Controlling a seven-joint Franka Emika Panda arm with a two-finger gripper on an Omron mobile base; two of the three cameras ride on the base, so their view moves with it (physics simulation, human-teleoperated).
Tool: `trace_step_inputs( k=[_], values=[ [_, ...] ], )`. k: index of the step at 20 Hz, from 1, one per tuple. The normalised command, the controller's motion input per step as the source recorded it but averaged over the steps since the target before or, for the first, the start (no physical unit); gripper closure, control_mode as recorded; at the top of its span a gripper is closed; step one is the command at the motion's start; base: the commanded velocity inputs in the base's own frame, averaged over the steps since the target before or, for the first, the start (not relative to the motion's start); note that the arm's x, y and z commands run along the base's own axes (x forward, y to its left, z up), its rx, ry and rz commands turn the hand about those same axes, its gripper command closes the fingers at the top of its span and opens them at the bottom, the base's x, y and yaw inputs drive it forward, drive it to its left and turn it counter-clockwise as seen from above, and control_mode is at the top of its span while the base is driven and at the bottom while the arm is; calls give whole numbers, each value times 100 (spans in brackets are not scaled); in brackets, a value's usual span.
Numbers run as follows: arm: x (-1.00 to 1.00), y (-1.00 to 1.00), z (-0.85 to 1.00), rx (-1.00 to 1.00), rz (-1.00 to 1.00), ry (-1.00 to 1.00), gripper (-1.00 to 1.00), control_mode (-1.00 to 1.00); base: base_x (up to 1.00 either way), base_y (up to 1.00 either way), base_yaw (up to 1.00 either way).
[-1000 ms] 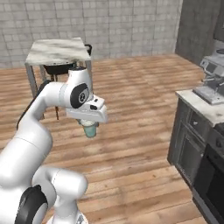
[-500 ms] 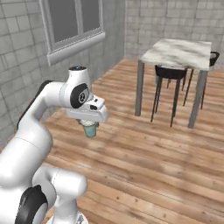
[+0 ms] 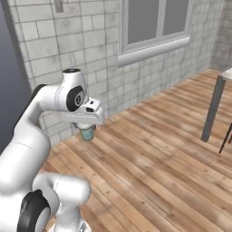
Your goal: Move the drinks to the dining counter.
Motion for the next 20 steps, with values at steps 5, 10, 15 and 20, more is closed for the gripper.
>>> trace_step_inputs(
  k=[5,10,15,20],
  values=[
    [0,0,0,0,0,0,100,100,100,-62,-1],
    [0,0,0,0,0,0,100,100,100,-77,-18],
    [0,0,0,0,0,0,100,100,100,-50,-30],
    [0,0,0,0,0,0,100,100,100,7,-34]
  ],
)
